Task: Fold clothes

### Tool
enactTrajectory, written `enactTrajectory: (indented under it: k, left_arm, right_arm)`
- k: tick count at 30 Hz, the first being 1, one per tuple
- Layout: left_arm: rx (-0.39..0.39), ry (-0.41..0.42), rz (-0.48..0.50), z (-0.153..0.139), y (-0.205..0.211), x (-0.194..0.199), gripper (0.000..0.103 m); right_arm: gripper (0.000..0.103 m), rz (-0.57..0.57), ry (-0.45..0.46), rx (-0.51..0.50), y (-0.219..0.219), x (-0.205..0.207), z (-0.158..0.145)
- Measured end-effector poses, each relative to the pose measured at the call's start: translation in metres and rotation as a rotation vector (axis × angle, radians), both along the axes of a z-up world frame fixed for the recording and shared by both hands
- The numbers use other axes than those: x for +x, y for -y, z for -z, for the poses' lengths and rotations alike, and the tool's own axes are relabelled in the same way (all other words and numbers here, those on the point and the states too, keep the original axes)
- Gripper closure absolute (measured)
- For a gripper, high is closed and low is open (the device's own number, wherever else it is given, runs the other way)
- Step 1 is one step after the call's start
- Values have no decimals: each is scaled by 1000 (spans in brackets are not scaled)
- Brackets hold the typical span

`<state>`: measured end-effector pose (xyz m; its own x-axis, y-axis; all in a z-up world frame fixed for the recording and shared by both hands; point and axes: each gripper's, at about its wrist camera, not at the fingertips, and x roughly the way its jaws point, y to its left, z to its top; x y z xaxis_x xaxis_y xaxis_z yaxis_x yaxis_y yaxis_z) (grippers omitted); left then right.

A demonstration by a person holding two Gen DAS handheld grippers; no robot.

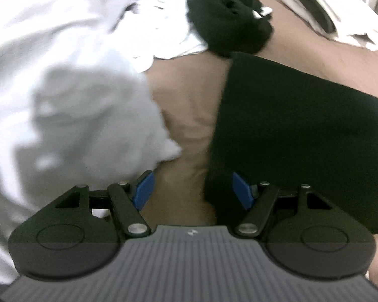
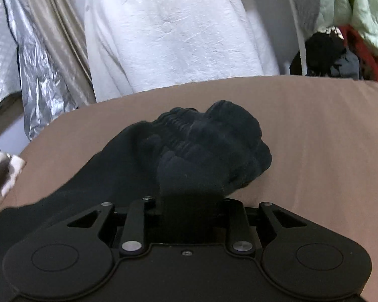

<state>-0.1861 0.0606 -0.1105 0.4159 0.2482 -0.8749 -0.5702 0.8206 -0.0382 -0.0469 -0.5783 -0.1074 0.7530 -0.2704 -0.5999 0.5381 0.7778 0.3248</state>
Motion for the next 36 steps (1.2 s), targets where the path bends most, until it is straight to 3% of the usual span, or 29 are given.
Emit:
enactTrajectory:
  k: [3,6,8,11,13,15,17,19,20,23,25,27,32,34,36]
  left_arm:
    - [-173,44,-33,5,-7,-12,33]
    - [-367,134,-137,18,-15,-18,28]
    - [-421,185,-238,34,-19,-17,12]
    - [-505,121,-322,65,-19,1,10]
    - [-432,143,-229,61,-4,15,15]
    - [-347,153,-87,54,13,31,43]
    - [-222,107,27,48,29,41,89]
    - [-100,74,122,38,42,53,92]
    - [-41,62,164,31,47,59,93]
    - [141,36,293,9,62,78,95]
    - [266,104,389,-27,77,101,95]
    - [296,168,409,-66,79,131,95]
    - [502,403,404,-168,90,192,95]
    - [490,494,383,-192,85,194,95]
    - [477,584,360,-216,80,197,95]
  right_arm:
    - [71,4,3,19,6,-6,0]
    - [68,8,11,41,13,-16,5]
    - [66,2,9,43,12,-23,9]
    - [66,-11,8,54,14,-25,13]
    - [66,-14,-3,46,12,-24,14]
    - [65,-14,-12,52,12,-22,14]
    - [57,-13,-21,62,12,-19,14]
    - [56,-12,-30,72,12,-17,15]
    - [68,-12,-35,76,12,-16,15]
    - [80,-50,-112,-22,1,5,-14]
    - [83,-62,-120,-76,-8,19,-45]
    - [85,-87,-64,-118,-18,30,-86]
    - [86,-55,165,-208,-36,11,-176]
    - [86,-9,264,-244,-40,-11,-202]
    - [86,73,307,-284,-38,-42,-211]
